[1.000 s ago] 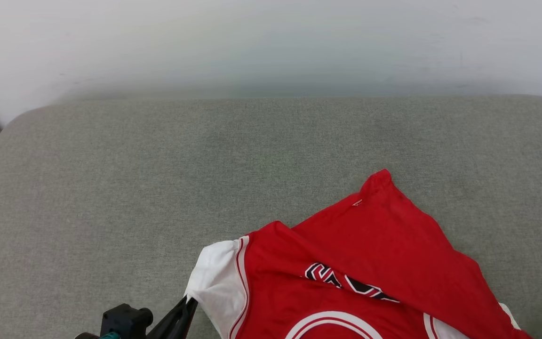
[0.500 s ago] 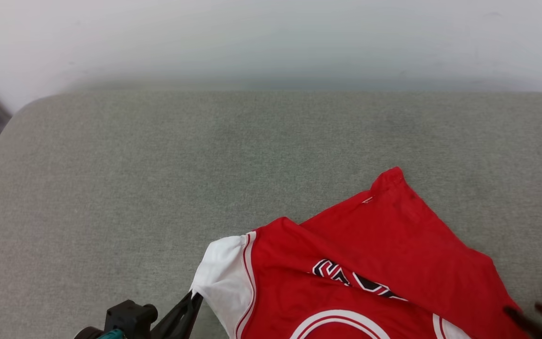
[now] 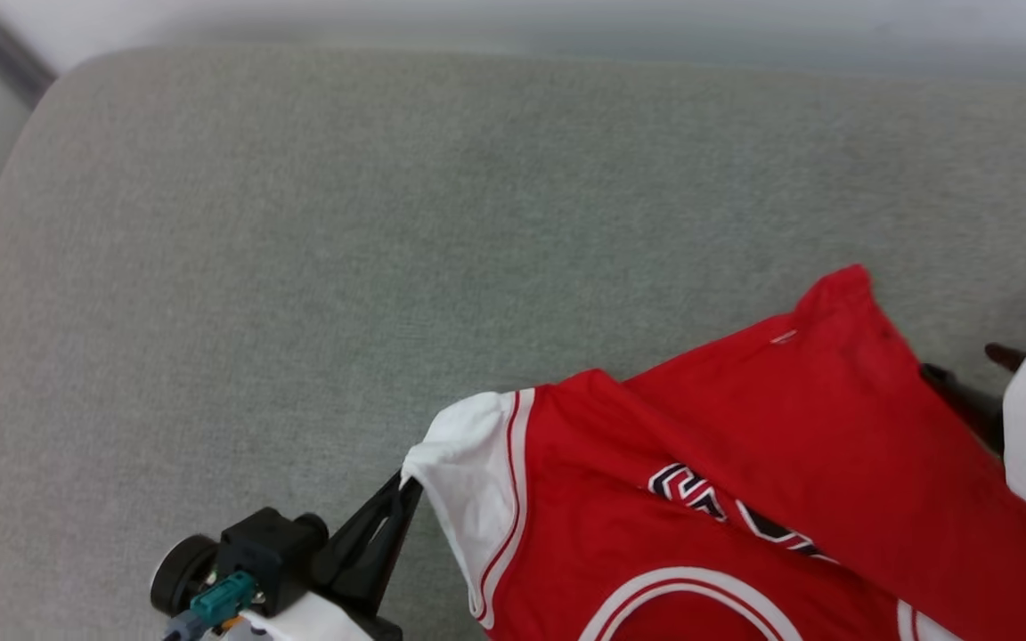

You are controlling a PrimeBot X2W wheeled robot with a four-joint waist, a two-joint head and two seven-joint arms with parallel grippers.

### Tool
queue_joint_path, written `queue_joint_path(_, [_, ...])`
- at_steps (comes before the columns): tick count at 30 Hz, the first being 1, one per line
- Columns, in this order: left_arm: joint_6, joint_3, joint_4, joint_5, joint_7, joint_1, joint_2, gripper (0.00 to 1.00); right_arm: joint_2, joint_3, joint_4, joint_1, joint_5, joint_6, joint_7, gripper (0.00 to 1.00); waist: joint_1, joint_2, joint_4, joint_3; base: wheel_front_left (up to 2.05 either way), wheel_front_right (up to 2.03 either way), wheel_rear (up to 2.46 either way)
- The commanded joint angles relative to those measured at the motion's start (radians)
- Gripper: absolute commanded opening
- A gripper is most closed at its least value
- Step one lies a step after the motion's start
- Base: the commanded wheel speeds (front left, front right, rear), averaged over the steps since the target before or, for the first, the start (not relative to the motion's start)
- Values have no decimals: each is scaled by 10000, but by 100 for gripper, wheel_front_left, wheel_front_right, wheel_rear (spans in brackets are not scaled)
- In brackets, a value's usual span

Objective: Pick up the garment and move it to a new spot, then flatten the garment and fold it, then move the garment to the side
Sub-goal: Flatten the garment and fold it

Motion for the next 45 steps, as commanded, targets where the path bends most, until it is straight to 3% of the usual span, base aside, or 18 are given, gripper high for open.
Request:
queue_joint_path(1, [-63, -42, -48, 91, -11, -227, -87, 0, 12, 110, 245, -460, -113, -3, 130, 100, -2, -1, 602, 676, 0, 0, 0])
queue_joint_path(12, [-338, -472, 166, 257, -200, -911, -684, 0, -385, 1089, 2524, -2548, -793, -3, 672, 100, -2, -1, 1607, 1631, 0, 0, 0])
queue_joint_path(23, [-513, -571, 550, 246, -409, -1149, -823, 0, -489, 1620, 4129, -2458, -650, -8, 440, 100, -2, -1, 2006, 1863, 0, 0, 0])
queue_joint_path(26, [-513, -553, 631, 218, -417, -1161, -790, 0, -496, 1933, 4370, -2282, -517, -5, 329, 0, -2, -1, 1998, 1765, 0, 0, 0])
queue_joint_path(36, [-278, -278, 559, 205, -388, -917, -373, 0, -696, 2183, 4605, -2568, 6, -3, -1618, 0, -2, -1, 1557, 478, 0, 0, 0])
queue_joint_path(45, [168, 757, -105, 17, -426, -738, 549, 0, -805, 2253, 3928, -2775, 1047, -3, -2709, 0, -2, -1, 500, -1076, 0, 0, 0])
